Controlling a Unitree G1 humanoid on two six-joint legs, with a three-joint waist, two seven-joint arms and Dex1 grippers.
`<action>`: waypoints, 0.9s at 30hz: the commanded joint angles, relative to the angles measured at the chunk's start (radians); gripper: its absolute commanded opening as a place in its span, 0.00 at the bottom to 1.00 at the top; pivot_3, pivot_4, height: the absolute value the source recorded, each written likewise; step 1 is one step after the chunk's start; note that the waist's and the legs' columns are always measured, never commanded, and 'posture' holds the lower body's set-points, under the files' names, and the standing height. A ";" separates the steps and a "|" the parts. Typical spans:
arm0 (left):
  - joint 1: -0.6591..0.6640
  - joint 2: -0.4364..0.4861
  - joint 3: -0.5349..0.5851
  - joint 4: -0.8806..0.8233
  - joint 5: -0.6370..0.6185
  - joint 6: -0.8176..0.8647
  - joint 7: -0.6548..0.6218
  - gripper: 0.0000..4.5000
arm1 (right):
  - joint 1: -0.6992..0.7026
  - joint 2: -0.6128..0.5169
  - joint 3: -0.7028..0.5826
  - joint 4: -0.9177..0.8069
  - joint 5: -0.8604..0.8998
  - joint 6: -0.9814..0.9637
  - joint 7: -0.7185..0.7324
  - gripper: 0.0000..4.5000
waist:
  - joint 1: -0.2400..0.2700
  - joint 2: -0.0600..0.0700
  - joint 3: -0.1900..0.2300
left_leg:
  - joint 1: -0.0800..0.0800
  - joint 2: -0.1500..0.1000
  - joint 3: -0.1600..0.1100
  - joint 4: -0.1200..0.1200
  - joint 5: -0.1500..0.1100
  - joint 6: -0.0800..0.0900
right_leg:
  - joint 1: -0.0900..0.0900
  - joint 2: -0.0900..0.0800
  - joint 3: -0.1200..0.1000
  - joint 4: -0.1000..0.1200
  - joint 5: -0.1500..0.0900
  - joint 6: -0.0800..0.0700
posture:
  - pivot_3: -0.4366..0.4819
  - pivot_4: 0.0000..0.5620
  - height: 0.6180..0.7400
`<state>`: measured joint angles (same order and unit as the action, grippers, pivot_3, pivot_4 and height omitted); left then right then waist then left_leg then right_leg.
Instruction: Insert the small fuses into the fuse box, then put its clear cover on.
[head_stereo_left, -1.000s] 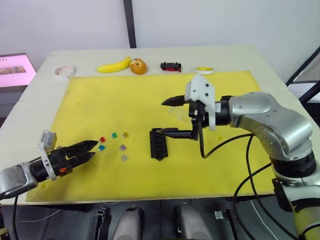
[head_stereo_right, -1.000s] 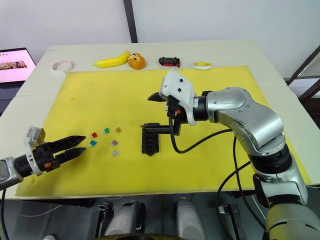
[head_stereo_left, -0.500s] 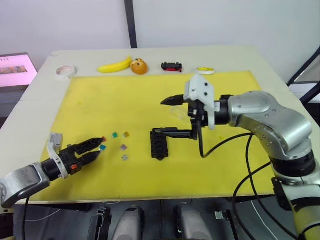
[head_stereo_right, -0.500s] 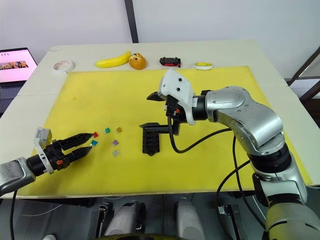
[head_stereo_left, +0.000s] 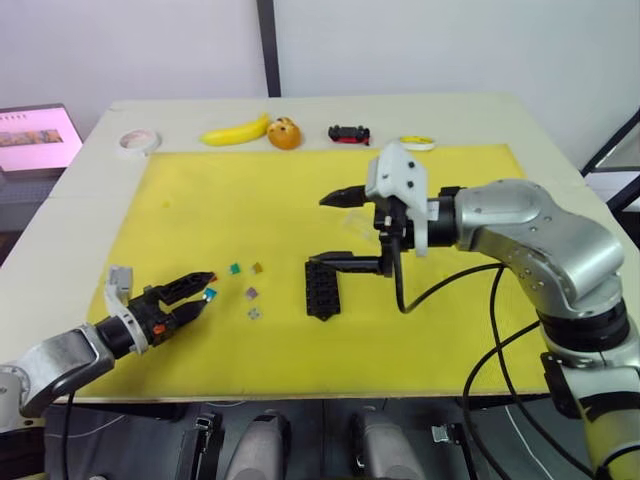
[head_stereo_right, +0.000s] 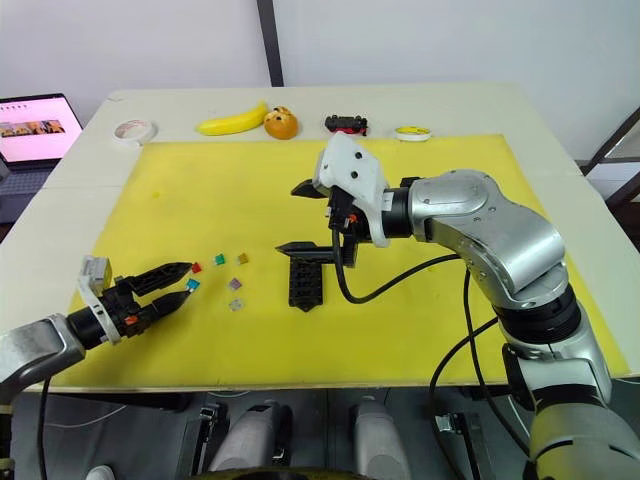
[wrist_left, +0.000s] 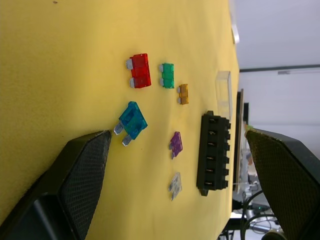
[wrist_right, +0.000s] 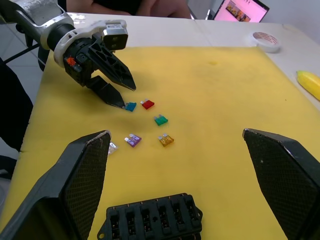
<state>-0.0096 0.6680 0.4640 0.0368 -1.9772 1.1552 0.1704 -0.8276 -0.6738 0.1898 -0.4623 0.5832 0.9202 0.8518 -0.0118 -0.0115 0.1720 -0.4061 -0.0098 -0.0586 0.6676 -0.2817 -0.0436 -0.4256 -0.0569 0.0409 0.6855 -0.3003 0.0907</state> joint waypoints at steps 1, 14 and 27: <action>-0.005 -0.016 -0.035 0.006 0.005 -0.020 0.027 1.00 | -0.024 0.003 -0.017 -0.028 0.007 0.002 -0.003 0.99 | 0.001 0.000 0.000 | 0.000 0.000 0.000 0.000 0.000 0.000 | 0.000 0.000 0.000 0.000 0.000 0.000 | 0.48 0.27 1.00; 0.001 -0.026 -0.080 0.003 0.006 -0.064 0.032 1.00 | -0.029 0.004 -0.022 -0.041 0.018 0.023 -0.004 0.99 | 0.002 0.000 0.000 | 0.001 -0.002 -0.001 0.000 0.000 0.000 | 0.003 -0.002 0.000 0.000 0.000 0.000 | 0.48 0.27 1.00; 0.033 -0.024 -0.091 0.058 0.137 -0.058 -0.071 0.73 | -0.039 0.002 -0.020 -0.048 0.024 0.033 -0.002 1.00 | -0.001 0.001 -0.001 | 0.005 -0.003 -0.001 -0.001 0.000 0.000 | 0.006 -0.002 -0.001 -0.001 0.000 0.000 | 0.48 0.27 1.00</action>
<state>-0.0013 0.6552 0.4072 0.0607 -1.8989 1.0950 0.0950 -0.8342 -0.6738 0.1898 -0.4760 0.5947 0.9550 0.8502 -0.0126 -0.0107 0.1712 -0.4001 -0.0127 -0.0592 0.6660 -0.2816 -0.0437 -0.4189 -0.0589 0.0403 0.6839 -0.3004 0.0909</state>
